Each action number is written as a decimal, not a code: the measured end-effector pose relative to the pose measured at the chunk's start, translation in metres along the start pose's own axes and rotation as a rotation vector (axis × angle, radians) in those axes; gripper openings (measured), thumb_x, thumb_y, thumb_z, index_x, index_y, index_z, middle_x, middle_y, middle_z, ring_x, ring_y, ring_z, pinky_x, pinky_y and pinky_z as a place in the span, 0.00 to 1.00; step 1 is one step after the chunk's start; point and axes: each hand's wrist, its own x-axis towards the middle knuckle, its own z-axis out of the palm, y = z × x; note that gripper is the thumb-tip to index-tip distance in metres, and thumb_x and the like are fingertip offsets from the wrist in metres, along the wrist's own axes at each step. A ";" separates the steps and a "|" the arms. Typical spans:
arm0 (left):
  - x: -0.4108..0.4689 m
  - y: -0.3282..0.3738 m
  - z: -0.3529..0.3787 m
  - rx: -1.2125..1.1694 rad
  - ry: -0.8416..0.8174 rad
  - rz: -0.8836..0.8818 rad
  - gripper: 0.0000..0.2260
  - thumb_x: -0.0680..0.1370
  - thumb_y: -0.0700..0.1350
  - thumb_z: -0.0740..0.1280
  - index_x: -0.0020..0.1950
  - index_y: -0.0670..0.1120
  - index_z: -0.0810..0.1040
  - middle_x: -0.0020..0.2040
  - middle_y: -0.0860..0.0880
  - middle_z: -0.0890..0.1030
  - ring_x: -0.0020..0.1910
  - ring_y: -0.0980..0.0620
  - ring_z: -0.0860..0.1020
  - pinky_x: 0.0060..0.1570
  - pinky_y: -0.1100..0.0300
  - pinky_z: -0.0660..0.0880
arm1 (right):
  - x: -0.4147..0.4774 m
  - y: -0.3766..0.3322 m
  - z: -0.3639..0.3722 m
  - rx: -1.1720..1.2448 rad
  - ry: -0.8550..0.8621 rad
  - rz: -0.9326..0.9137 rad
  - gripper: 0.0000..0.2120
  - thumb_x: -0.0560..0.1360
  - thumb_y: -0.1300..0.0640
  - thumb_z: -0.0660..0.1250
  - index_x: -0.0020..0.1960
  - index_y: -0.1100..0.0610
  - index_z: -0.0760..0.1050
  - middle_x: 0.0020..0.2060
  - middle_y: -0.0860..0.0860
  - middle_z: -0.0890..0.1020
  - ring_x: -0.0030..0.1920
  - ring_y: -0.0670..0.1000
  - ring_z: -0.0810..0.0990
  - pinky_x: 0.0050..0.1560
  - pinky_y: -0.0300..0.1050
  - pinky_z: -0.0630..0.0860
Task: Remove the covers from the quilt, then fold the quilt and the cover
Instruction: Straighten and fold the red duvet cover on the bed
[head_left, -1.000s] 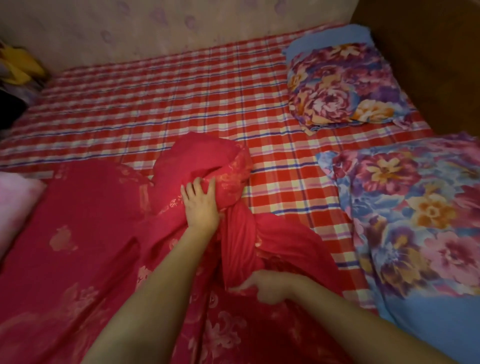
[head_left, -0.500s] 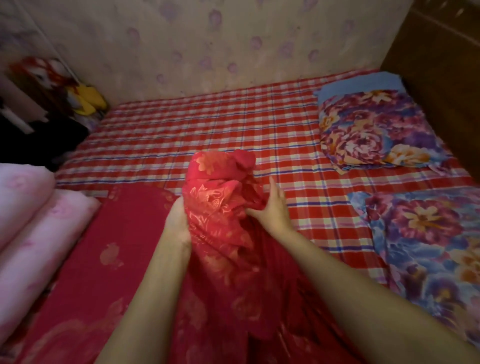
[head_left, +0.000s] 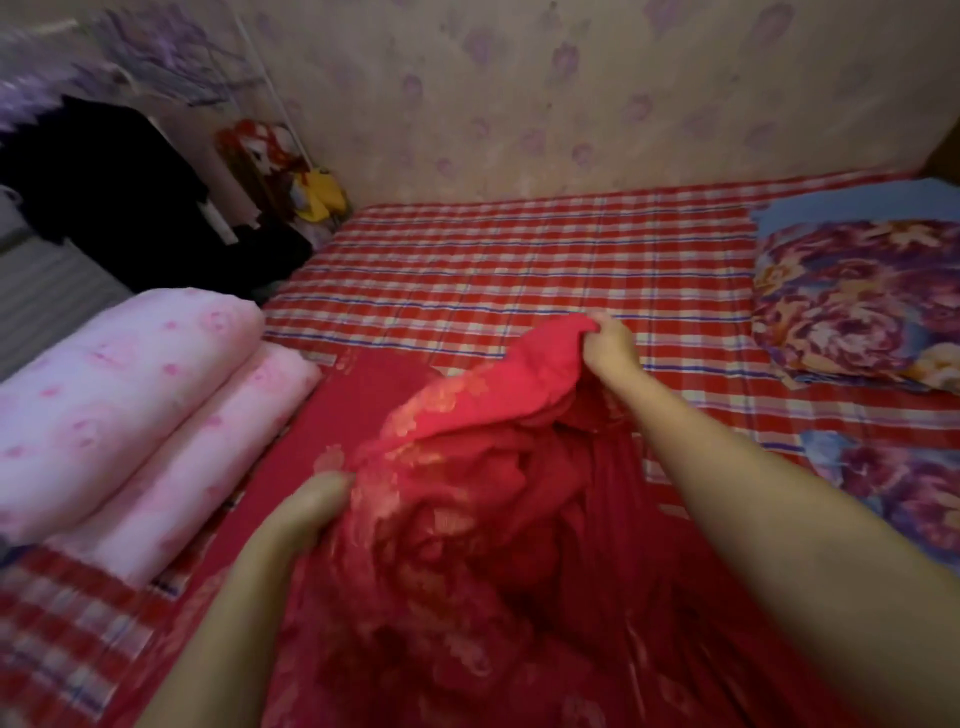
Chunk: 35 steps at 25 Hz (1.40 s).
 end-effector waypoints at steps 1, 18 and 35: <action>0.007 -0.003 0.004 0.130 -0.023 0.016 0.14 0.72 0.41 0.70 0.57 0.43 0.76 0.53 0.43 0.79 0.44 0.54 0.79 0.48 0.54 0.76 | 0.004 -0.020 -0.005 -0.003 -0.025 -0.117 0.17 0.74 0.67 0.57 0.58 0.61 0.78 0.57 0.58 0.80 0.59 0.57 0.77 0.58 0.44 0.69; -0.015 0.056 0.030 -0.655 -0.341 0.060 0.08 0.59 0.39 0.64 0.25 0.38 0.81 0.25 0.43 0.80 0.22 0.49 0.79 0.24 0.64 0.76 | -0.021 0.082 0.033 -0.395 -0.606 0.082 0.62 0.59 0.59 0.80 0.76 0.42 0.39 0.76 0.59 0.41 0.75 0.60 0.56 0.70 0.50 0.64; 0.058 -0.141 0.092 0.533 -0.191 -0.105 0.59 0.60 0.58 0.78 0.78 0.42 0.44 0.75 0.40 0.61 0.73 0.44 0.62 0.71 0.56 0.60 | -0.165 0.109 0.069 -0.112 -1.667 0.089 0.17 0.67 0.71 0.57 0.51 0.58 0.75 0.32 0.43 0.83 0.33 0.37 0.80 0.37 0.38 0.75</action>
